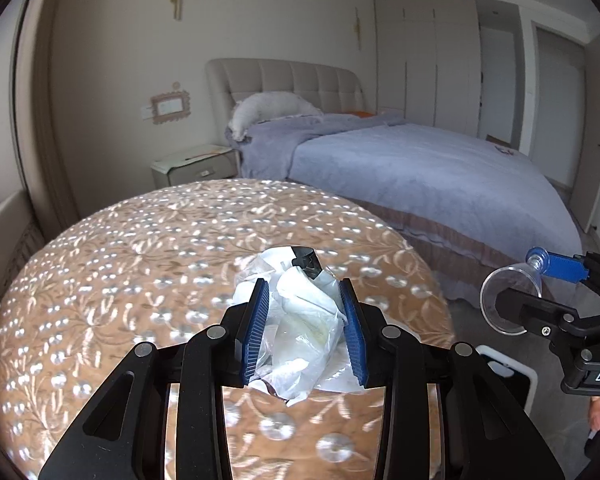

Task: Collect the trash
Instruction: 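Carry white bag and clear cup over the white bin and release both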

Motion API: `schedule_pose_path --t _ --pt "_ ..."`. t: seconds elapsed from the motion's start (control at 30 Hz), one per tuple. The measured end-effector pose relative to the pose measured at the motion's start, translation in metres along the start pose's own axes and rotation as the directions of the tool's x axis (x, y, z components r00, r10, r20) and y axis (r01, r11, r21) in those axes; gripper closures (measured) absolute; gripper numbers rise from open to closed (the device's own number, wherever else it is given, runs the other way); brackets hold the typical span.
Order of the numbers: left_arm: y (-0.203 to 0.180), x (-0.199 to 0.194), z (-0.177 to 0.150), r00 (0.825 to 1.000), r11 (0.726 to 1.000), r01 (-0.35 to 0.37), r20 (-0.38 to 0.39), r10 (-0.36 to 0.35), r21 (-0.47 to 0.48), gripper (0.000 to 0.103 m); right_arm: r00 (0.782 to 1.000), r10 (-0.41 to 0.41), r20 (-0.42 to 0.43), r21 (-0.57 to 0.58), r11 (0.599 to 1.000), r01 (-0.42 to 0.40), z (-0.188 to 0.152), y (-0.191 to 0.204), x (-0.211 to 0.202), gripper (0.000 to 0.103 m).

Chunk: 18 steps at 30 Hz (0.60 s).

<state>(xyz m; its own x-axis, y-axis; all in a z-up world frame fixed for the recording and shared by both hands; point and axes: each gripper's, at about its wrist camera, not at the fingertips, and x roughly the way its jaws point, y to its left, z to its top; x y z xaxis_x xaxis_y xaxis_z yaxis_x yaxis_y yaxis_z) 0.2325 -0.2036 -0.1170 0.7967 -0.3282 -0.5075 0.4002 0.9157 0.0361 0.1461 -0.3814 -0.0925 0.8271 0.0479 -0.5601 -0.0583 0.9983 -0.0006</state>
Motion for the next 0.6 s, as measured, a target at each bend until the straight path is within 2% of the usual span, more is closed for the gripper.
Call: schedule_pose_path --t 0.27,0.6 --pt "-0.091 0.021 -0.015 0.987 0.98 0.159 -0.056 -0.153 0.124 0.067 0.989 -0.145 -0.004 0.092 0.985 0.145 -0.041 -0.068 -0.023 0.024" --pt "-0.188 0.049 -0.036 0.943 0.91 0.329 -0.142 -0.301 0.253 0.067 0.962 -0.272 -0.04 0.221 0.936 0.274 -0.088 -0.142 -0.039 0.024"
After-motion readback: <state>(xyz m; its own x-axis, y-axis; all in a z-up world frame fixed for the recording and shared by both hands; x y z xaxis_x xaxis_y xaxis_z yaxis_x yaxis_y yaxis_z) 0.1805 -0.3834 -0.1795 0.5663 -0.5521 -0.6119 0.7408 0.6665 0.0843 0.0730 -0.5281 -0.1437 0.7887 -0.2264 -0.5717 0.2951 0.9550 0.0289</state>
